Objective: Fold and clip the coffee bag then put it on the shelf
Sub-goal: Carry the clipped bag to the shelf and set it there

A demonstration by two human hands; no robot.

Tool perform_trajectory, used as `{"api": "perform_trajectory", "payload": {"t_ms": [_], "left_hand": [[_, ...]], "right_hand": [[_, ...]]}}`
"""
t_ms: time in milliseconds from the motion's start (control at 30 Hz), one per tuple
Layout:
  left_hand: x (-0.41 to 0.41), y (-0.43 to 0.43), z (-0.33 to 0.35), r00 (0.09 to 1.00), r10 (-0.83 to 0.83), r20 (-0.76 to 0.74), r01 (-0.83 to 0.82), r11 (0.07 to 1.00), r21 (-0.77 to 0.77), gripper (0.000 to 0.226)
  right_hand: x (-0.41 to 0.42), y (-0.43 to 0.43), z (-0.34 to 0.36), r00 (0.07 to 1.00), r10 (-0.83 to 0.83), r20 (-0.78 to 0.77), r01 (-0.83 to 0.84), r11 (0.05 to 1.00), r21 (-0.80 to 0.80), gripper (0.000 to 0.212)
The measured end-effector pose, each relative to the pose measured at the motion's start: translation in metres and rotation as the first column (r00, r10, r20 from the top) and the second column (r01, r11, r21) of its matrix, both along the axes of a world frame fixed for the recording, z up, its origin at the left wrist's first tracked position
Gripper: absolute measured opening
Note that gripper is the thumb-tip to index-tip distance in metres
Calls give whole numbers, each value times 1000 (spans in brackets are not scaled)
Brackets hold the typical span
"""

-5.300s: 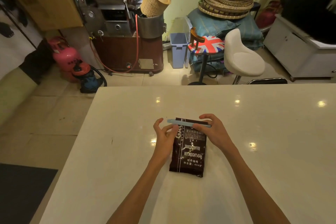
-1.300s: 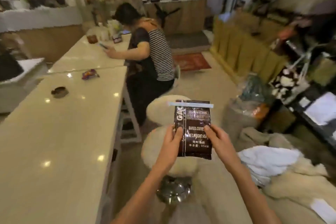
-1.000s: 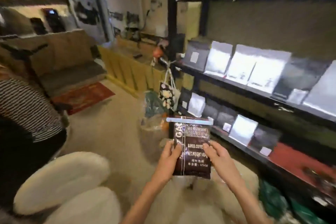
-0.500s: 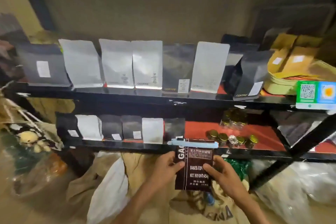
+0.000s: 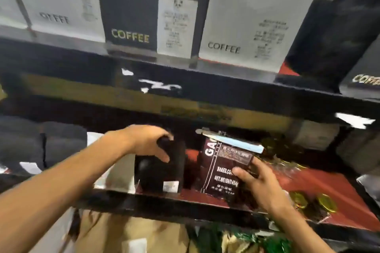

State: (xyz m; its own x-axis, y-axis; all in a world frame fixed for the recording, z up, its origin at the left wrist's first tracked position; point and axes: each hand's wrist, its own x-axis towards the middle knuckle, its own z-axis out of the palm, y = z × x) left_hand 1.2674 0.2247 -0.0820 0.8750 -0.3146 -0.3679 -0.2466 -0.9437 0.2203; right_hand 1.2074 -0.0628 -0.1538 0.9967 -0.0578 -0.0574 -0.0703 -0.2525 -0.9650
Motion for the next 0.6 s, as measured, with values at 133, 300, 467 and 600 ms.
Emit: {"api": "perform_trajectory", "payload": {"t_ms": [133,300,467,600], "left_hand": [[23,0,-19,997,-66,-47,65,998,-7,22],[28,11,-30,991,-111,-72,105,991,-81,11],[31,10,-27,986,-126,-105,123,992,-36,17],[32,9,-27,986,-117,-118,112,993,-46,17]], "right_hand": [[30,8,-45,997,51,63,-51,999,8,29],[28,14,-73,992,78,103,-80,997,19,30],[11,13,-76,991,55,119,-62,997,49,28],[6,12,-75,989,54,138,-60,997,37,33]]}}
